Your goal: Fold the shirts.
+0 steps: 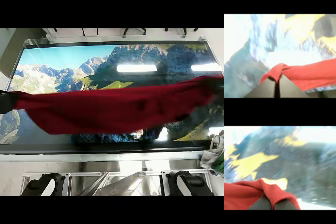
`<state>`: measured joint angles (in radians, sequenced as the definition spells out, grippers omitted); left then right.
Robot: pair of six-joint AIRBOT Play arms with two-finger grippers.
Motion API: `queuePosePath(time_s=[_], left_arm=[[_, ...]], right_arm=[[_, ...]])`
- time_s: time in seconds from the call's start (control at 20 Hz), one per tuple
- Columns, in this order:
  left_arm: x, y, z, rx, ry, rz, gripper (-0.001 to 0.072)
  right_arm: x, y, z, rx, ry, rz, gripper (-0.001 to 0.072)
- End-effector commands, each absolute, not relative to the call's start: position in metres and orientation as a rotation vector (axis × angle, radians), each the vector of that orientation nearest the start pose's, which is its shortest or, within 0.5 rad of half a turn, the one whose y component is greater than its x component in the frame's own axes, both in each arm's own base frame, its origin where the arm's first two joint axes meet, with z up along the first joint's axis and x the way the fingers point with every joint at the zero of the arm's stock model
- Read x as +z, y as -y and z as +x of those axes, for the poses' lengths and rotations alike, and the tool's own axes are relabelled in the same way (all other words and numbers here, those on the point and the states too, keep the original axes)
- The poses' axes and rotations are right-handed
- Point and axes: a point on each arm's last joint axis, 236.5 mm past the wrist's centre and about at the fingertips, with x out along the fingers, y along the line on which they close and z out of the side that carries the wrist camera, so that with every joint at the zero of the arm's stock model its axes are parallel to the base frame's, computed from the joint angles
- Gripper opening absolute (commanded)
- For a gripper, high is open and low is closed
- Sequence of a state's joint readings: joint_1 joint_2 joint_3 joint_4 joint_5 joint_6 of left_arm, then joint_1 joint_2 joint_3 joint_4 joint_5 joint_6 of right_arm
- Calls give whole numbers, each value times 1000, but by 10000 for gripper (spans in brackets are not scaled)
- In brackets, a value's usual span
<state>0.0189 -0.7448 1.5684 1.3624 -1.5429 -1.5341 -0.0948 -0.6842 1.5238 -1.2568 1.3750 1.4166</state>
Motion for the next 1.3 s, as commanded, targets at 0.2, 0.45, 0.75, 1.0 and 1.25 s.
queuePosePath(time_s=[0.2,0.45,0.75,1.0,1.25], left_arm=[[428,45,187,-241,-493,58,14],[384,57,244,-186,-624,207,14],[265,65,385,-130,-761,313,14],[175,23,477,-137,-905,74,15],[76,51,530,-249,-1053,22,15]], right_arm=[[462,-14,183,59,-259,-125,18],[443,-8,221,54,-365,-113,18],[342,2,346,69,-660,-21,19],[238,4,482,97,-780,66,19],[103,1,542,120,-995,140,20]])
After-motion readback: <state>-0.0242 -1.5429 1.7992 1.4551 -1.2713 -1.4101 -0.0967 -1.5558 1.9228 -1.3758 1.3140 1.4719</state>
